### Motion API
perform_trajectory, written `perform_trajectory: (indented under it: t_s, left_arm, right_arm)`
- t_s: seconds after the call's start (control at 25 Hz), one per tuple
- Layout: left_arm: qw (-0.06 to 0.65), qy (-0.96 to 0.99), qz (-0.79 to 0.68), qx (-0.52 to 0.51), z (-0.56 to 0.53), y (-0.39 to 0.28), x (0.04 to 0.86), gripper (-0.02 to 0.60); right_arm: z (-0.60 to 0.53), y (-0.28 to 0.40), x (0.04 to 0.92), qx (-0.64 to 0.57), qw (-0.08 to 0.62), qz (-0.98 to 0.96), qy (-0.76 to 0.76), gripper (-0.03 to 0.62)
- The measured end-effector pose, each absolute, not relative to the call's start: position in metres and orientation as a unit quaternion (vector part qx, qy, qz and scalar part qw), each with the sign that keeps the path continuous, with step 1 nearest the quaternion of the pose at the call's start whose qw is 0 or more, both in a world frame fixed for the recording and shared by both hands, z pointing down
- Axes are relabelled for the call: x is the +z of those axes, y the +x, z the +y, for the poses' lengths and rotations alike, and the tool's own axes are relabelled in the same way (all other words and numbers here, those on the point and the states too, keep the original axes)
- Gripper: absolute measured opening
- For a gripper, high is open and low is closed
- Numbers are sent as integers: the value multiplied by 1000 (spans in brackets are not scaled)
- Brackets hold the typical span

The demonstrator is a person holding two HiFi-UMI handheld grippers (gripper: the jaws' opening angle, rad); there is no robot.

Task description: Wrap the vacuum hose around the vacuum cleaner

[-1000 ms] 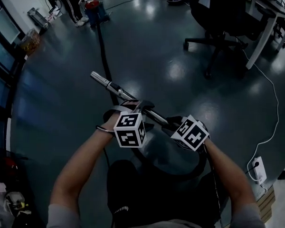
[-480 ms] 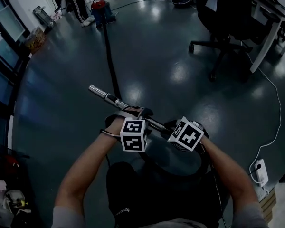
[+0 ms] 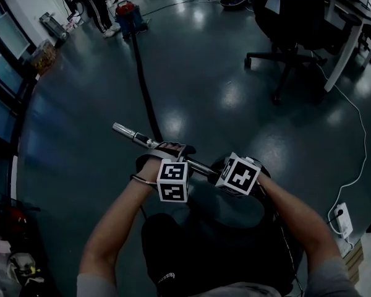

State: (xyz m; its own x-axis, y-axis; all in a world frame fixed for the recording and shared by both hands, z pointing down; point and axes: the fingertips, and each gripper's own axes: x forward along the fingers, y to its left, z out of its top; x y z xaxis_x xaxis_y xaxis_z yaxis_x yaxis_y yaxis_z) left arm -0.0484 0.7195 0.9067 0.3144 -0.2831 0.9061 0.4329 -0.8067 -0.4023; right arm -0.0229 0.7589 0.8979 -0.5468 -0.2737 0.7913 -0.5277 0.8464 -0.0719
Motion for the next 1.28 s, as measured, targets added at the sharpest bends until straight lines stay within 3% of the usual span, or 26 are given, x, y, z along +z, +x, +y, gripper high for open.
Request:
perform_trajectory:
  t_s: [0.28,0.6,0.96,1.28]
  left_arm:
    - [261,-759,-67,-592,727,-73,920,279]
    - [278,-739,-104,-605,735,-83,939,167]
    - [191,-772,-46,-604,721,-107,966,161]
    - [152,-791,6,-592,708,-114,962,160]
  right_arm:
    - [767,-45,897,126,424,-875,198,152]
    - [767,-47,903,119,430,-875,188,152]
    - [742,-26,888,97,390,-884,239,153]
    - [723,8,872,160,322,-875,325,153]
